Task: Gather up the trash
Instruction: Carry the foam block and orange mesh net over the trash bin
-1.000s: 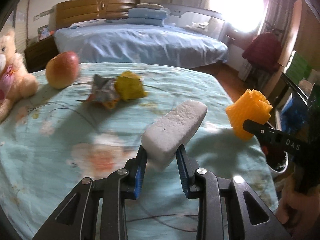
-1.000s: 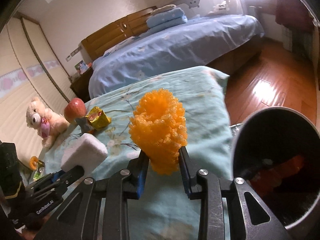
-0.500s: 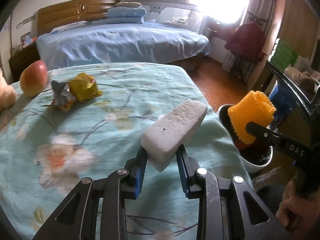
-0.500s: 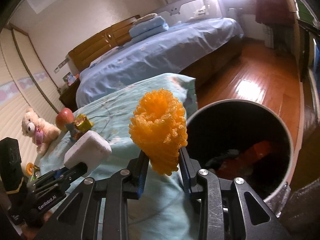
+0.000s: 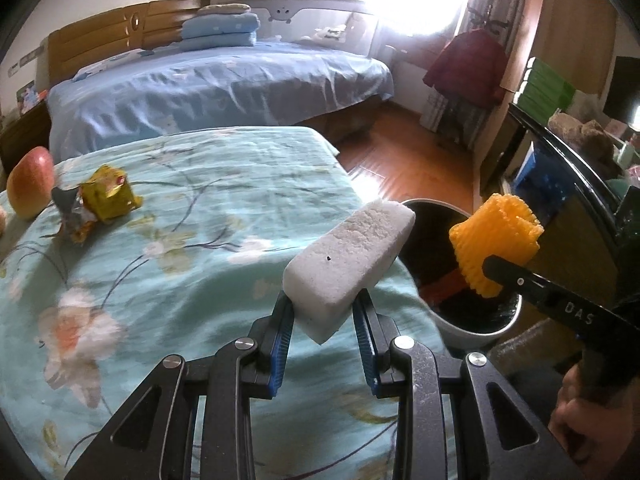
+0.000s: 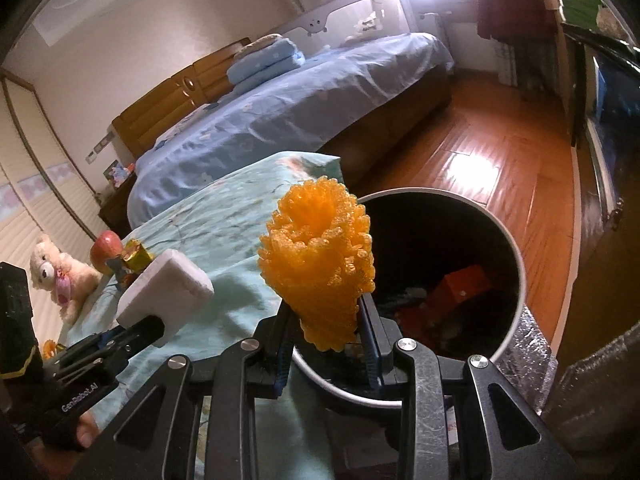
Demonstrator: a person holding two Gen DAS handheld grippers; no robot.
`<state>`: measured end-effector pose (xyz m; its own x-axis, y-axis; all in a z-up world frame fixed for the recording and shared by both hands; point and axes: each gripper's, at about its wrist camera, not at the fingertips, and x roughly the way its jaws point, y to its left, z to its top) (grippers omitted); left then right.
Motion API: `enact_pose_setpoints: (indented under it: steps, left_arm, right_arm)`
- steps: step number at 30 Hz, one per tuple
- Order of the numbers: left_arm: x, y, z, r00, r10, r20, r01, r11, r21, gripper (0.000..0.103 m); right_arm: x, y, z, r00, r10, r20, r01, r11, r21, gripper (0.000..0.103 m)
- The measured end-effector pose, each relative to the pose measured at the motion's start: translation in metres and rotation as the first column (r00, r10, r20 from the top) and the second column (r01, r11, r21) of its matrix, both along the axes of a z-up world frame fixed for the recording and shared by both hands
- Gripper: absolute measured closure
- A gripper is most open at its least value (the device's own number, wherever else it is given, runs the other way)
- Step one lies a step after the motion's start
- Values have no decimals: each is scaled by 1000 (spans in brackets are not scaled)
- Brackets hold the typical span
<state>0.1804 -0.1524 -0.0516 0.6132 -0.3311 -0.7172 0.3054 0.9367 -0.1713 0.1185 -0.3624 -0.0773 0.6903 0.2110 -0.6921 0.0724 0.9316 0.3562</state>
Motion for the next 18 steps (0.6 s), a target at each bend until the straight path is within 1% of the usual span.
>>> enact_pose_setpoints:
  steps: [18]
  left_arm:
    - [18,-43,-2,998,-56,-7,56,998,14,73]
  right_arm:
    - [4,-35,-9,997,-64,-36,64,998,-12,71]
